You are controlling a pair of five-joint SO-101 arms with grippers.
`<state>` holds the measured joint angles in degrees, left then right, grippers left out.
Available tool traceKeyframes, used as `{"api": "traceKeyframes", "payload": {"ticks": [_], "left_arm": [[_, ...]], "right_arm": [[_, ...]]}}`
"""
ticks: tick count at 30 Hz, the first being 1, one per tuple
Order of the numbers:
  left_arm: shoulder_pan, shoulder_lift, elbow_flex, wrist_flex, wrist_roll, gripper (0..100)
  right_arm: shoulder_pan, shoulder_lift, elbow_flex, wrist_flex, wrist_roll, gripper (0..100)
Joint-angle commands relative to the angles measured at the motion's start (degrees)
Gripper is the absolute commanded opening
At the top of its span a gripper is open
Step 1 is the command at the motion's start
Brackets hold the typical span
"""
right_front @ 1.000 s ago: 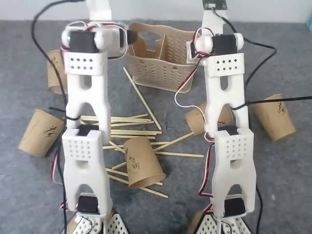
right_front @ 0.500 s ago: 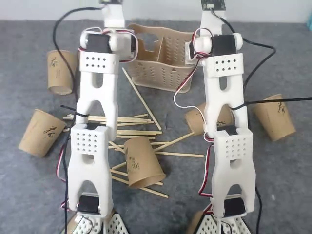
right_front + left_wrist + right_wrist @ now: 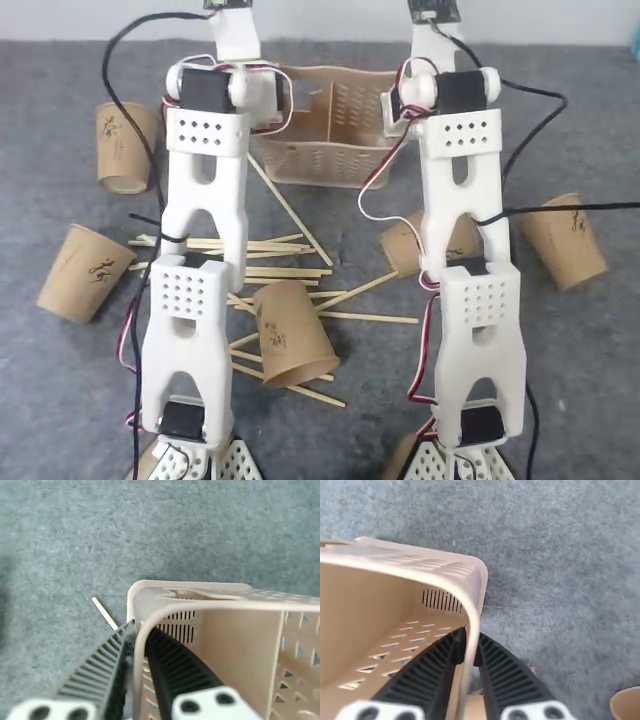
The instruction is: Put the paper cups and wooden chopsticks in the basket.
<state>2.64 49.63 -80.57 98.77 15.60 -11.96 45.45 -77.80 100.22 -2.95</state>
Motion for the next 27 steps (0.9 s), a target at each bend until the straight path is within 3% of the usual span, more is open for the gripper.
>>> {"api": "traceKeyframes", "payload": {"ticks": [1,13,23,27], "left_arm": [[0.7,-10.02,2.24,1.67,2.2,1],[0.09,-14.59,10.07,-0.44,6.77,2],[-1.49,-15.12,9.98,0.0,9.76,22],[-3.69,-15.21,9.8,0.0,9.76,24]], "right_arm": [[2.07,-8.92,-0.09,2.42,1.32,0.8],[0.31,-19.21,15.82,2.42,1.76,0.8],[0.04,-18.24,19.25,0.4,-0.18,1.0],[0.13,-18.07,16.7,0.66,0.09,11.6]]}}
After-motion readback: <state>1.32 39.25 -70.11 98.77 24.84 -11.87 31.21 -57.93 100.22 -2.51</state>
